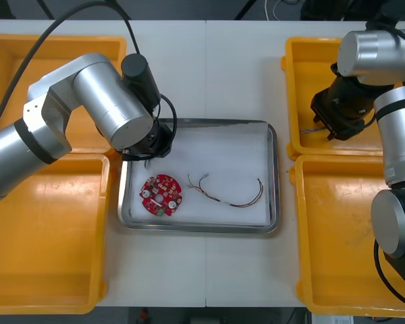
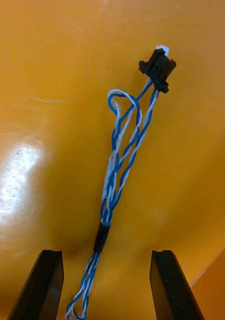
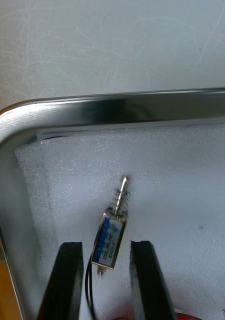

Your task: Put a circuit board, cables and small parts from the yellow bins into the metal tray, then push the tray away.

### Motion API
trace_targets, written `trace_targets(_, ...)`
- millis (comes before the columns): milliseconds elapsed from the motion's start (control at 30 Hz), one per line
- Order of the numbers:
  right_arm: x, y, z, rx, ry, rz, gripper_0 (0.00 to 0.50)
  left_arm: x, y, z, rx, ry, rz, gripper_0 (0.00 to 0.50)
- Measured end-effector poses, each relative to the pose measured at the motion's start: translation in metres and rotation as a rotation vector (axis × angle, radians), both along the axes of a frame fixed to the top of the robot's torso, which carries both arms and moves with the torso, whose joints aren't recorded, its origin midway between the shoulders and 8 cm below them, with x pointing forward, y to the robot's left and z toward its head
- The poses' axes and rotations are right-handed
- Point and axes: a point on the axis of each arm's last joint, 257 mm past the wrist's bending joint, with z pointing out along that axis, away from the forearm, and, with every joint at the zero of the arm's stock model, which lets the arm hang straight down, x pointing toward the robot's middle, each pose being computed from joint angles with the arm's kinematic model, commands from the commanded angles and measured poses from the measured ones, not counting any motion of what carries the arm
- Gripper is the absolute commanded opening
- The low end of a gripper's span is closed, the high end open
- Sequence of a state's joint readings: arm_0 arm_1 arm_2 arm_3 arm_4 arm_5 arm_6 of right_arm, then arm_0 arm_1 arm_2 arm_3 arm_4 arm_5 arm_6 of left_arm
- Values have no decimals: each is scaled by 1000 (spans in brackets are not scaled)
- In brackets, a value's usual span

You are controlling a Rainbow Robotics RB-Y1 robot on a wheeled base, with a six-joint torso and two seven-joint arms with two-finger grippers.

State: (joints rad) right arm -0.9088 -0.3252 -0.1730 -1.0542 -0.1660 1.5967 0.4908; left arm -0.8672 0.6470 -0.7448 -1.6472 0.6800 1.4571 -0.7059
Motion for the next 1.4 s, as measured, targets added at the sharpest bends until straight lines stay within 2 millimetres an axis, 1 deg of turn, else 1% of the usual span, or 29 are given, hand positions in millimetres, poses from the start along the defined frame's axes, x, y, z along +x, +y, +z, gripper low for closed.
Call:
trace_targets(133,5,-1,-8,4,-10,-5,500,0,0,0,-1,0,-1,500)
trace_targets(300,9,0,-6,5,-18,-5,500,0,-1,0,-2,-2,-2,500)
trace_targets(333,9,0,-5,5,-19,-5,435,0,-1,0,-3,-2,-3,500)
trace_targets(367,9,1,-4,6,-19,-4,335,0,-2,1,-3,-3,-4,500)
trace_targets(400,10,1,-4,6,-19,-4,135,0,-3,1,-4,-4,-7,500)
trace_targets(433,10,1,-4,7,-18,-4,42,-1,-4,2,-5,-6,-11,500)
trace_targets(467,9,2,-4,8,-17,-3,11,-3,-5,3,-1,-4,-15,500)
trace_targets(500,9,2,-5,8,-15,-3,0,-7,-5,4,8,2,-17,500)
trace_targets(600,7,3,-6,13,-8,-2,0,-18,-2,11,34,22,-19,500)
trace_targets(667,6,3,-6,14,-4,-2,0,-25,0,22,35,37,-13,500)
trace_targets(733,6,3,-6,14,-2,-2,0,-29,1,36,21,41,-5,500)
trace_targets(900,5,3,-6,14,0,-2,0,-31,10,69,-3,19,28,500)
trace_targets(1000,0,3,-6,14,20,-3,0,-31,21,84,-24,23,61,500)
trace_targets(1067,-5,2,-4,13,37,-3,0,-30,32,95,-38,28,93,500)
trace_targets(1133,-8,0,3,11,42,-3,0,-29,44,105,-52,28,124,500)
trace_targets(1267,-14,-4,24,6,41,-1,0,-25,67,124,-86,20,179,500)
trace_targets(1333,-21,-6,37,3,46,1,0,-21,79,129,-101,19,215,500)
trace_targets(1400,-27,-8,49,-3,47,9,0,-17,92,130,-115,32,254,500)
